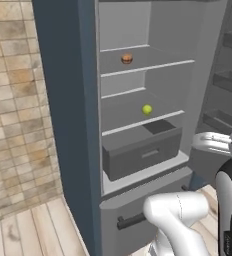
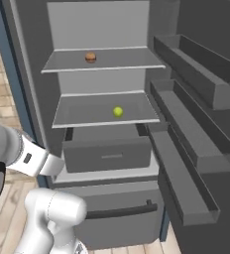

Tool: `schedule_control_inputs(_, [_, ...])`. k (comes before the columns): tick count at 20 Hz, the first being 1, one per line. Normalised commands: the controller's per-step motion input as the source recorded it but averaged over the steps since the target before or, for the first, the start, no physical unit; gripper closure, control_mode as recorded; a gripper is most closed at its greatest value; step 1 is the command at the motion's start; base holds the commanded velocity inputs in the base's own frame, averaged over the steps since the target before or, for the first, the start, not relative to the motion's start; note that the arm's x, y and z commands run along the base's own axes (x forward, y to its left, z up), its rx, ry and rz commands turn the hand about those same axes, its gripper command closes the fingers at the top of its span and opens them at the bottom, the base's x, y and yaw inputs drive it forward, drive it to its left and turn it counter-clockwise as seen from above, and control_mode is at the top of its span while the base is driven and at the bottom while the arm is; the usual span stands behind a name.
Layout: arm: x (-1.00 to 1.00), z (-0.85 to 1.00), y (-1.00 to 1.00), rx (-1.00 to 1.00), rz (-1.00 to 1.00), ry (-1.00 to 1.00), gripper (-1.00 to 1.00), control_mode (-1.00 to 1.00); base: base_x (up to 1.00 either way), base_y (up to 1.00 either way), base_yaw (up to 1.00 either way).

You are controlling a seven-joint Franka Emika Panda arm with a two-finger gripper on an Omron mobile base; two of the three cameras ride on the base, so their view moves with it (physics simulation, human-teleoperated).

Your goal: Retrieve the tangerine and pear from the fridge and place them into the bowl on the dining table.

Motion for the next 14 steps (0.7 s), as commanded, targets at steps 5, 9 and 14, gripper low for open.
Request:
schedule_control_inputs(5, [0.0,0.0,0.0,0.0,0.0,0.0,-1.0,1.0,0.4,-0.27,0.19])
schedule_control_inputs(9, [0.0,0.0,0.0,0.0,0.0,0.0,-1.0,1.0,0.43,-0.21,0.19])
schedule_control_inputs(14, [0.0,0.0,0.0,0.0,0.0,0.0,-1.0,1.0,0.4,-0.26,0.21])
